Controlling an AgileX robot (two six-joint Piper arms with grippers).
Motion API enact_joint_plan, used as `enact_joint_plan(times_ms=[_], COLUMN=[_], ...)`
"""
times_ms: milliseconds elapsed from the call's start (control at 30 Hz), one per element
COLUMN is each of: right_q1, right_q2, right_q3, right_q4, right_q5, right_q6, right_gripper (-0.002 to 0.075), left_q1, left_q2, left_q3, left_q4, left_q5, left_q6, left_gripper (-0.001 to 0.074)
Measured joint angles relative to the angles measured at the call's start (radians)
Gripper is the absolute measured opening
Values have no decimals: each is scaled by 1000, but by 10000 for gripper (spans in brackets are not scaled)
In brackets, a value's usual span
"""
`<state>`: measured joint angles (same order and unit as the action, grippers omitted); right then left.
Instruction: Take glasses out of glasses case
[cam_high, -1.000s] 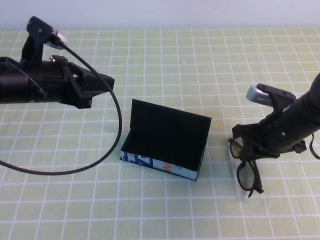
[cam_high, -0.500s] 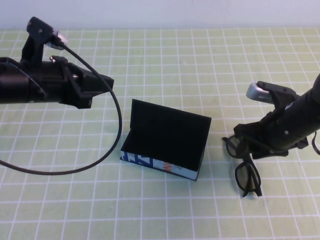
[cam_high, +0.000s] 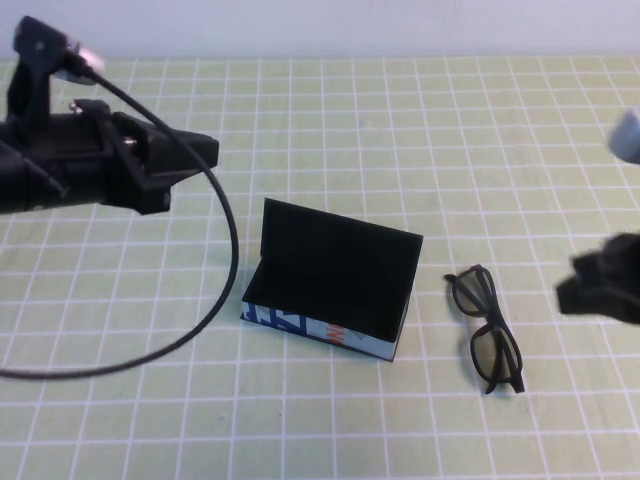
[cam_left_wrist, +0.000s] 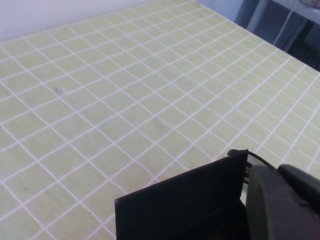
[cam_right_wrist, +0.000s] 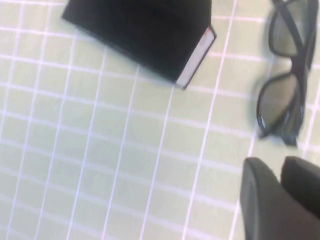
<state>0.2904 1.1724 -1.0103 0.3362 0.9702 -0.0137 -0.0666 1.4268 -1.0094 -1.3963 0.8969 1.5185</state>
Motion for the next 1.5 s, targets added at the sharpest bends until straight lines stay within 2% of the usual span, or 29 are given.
enact_joint_plan(times_ms=[167,367,600,800,900,1100,1200,1333,1500], right_q1=[9,9,9,9,9,9,9,9,9], right_q2=[-289,-595,-764,-900,-994,-1092,-1093,-1091,-1087], right_q3=[97,187,211,211,211,273,365,527,712], right_q4=[-35,-41,-50,-59,-79,-87,-87,-81,-75], right_q5=[93,163,249,239,172,-33,-159,-415,-677], right_q6=[52,67,73,60,49,36,34,34,34], right_gripper=[2,-13,-15,-16,-15,-16,-16,-16,-16], left_q1=[0,0,0,0,0,0,0,0,0], left_q2=[-202,-497,-759,-1002,-1127,-1332,-1375,-1384,-1384], left_q3=[123,270,413,565,638,800,872,959,1031], left_q4=[-10,-16,-7,-7,-7,-18,-32,-39,-51], left_q5=[-71,-166,-207,-258,-322,-559,-661,-773,-865], left_q6=[-4,-42,-124,-164,-178,-182,-184,-184,-184], left_gripper=[-4,-4,-4,-4,-4,-4,-4,-4,-4])
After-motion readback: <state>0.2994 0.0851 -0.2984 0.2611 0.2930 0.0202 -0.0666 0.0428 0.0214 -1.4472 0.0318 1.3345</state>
